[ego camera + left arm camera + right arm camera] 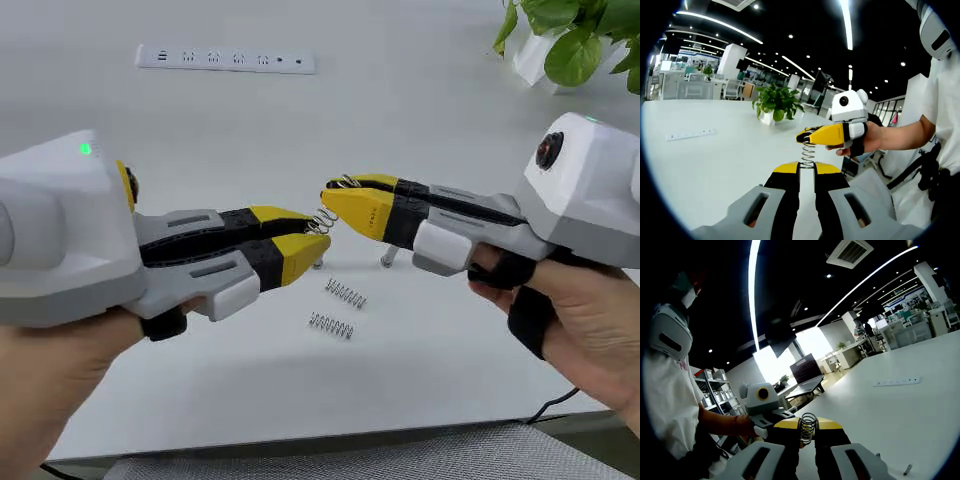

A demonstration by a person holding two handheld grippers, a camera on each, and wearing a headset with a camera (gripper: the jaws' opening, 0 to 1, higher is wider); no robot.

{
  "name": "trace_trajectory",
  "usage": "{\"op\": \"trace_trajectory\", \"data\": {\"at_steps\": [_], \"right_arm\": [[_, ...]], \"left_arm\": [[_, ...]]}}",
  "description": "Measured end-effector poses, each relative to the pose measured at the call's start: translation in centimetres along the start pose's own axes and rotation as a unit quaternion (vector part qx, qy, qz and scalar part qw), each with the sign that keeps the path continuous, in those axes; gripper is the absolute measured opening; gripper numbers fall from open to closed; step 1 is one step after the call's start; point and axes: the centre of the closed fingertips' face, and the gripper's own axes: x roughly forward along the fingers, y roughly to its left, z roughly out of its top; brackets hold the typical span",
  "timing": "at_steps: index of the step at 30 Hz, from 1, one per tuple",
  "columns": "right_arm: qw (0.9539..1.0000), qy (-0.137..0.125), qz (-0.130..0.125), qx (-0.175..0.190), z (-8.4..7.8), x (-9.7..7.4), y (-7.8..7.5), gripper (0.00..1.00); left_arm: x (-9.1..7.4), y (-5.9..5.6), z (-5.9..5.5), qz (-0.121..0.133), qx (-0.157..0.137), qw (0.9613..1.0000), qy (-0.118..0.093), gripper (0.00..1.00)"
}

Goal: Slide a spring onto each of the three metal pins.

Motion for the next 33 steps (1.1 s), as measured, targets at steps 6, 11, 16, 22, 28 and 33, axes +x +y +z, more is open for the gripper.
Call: {"op": "trace_trajectory", "data": {"at_steps": [6, 11, 16, 22, 28, 33], "right_arm": [[0.9995, 0.021, 0.001, -0.025, -0.1, 0.1, 0.3, 0.06], [0.9974, 0.045, 0.001, -0.056, -0.4, 0.2, 0.4, 0.06], [0.9929, 0.072, -0.001, -0.094, -0.6, 0.3, 0.7, 0.06], [0.9849, 0.104, 0.000, -0.139, -0.9, 0.4, 1.2, 0.06], [0.9774, 0.129, 0.002, -0.168, -1.0, 0.3, 1.5, 0.06], [0.9720, 0.144, 0.007, -0.186, -1.1, 0.3, 1.7, 0.07]], "left_arm": [[0.0, -0.1, -0.1, -0.004, 0.002, 1.0000, 0.004, 0.07], [0.0, -0.2, -0.2, -0.007, 0.006, 0.9999, 0.009, 0.07], [0.0, -0.3, -0.4, -0.009, 0.012, 0.9998, 0.014, 0.07], [0.0, -0.5, -0.5, -0.012, 0.021, 0.9996, 0.018, 0.07], [0.0, -0.7, -0.5, -0.015, 0.037, 0.9990, 0.020, 0.07], [0.1, -0.9, -0.5, -0.019, 0.049, 0.9984, 0.022, 0.06]]}}
